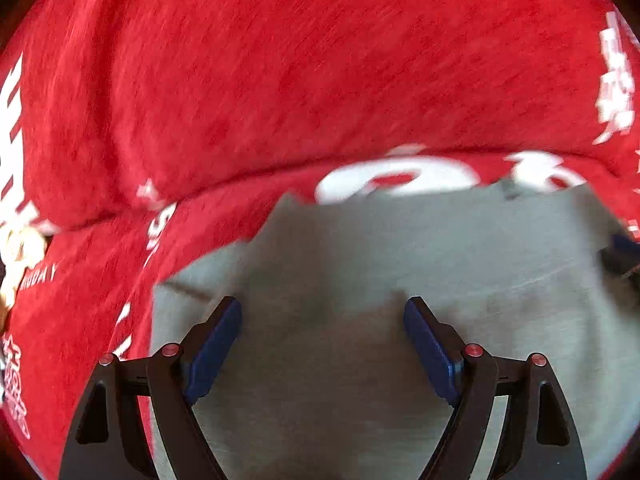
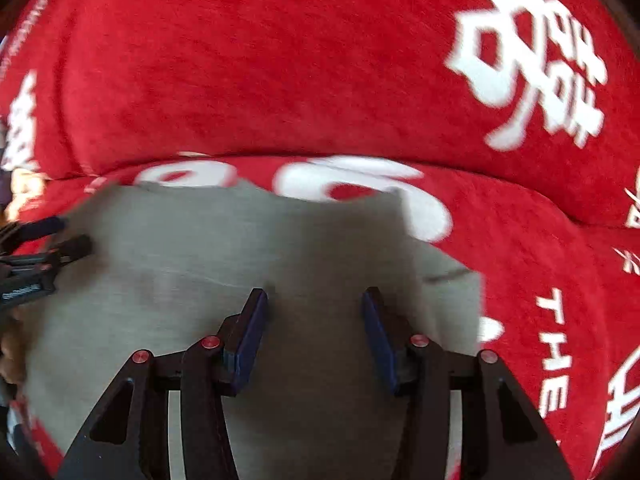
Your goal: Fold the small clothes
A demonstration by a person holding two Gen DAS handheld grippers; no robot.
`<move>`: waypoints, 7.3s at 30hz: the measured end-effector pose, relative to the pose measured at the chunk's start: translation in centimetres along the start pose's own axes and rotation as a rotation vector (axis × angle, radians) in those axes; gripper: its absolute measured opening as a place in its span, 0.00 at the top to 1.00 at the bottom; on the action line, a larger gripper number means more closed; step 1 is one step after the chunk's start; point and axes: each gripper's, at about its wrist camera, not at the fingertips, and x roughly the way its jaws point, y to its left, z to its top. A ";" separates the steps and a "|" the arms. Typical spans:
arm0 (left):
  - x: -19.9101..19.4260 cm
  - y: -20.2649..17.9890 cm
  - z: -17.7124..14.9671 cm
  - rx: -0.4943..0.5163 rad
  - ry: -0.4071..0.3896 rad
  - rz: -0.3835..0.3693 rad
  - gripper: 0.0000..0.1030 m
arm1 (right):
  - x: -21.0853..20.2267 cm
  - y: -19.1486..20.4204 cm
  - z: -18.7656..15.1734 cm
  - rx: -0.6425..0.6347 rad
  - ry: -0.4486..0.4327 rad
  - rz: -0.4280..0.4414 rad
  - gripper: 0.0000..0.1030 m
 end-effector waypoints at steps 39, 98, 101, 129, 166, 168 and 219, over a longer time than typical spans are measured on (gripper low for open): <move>-9.3 2.1 -10.8 -0.109 -0.096 -0.087 0.18 | -10.2 -0.4 -9.7 0.049 -0.105 -0.083 0.45; -9.6 2.9 -13.5 -0.121 -0.258 -0.112 0.76 | 2.0 31.8 6.0 -0.283 0.357 0.288 0.24; -9.8 2.6 -13.6 -0.115 -0.263 -0.107 0.76 | 3.8 34.2 5.8 -0.378 0.411 0.192 0.24; -15.8 -4.3 -10.1 0.017 -0.224 -0.121 0.76 | -4.1 17.3 6.3 -0.105 0.124 0.483 0.87; -15.5 -25.6 -7.4 0.286 -0.089 -0.228 0.87 | -7.1 -7.4 1.0 0.122 -0.023 0.650 0.87; -14.8 -25.6 -7.3 0.278 -0.073 -0.248 0.88 | -6.6 -8.2 0.6 0.133 -0.022 0.655 0.87; -15.8 -16.0 -11.1 0.059 -0.127 -0.300 0.03 | -15.4 -6.5 -8.8 0.066 -0.165 0.611 0.54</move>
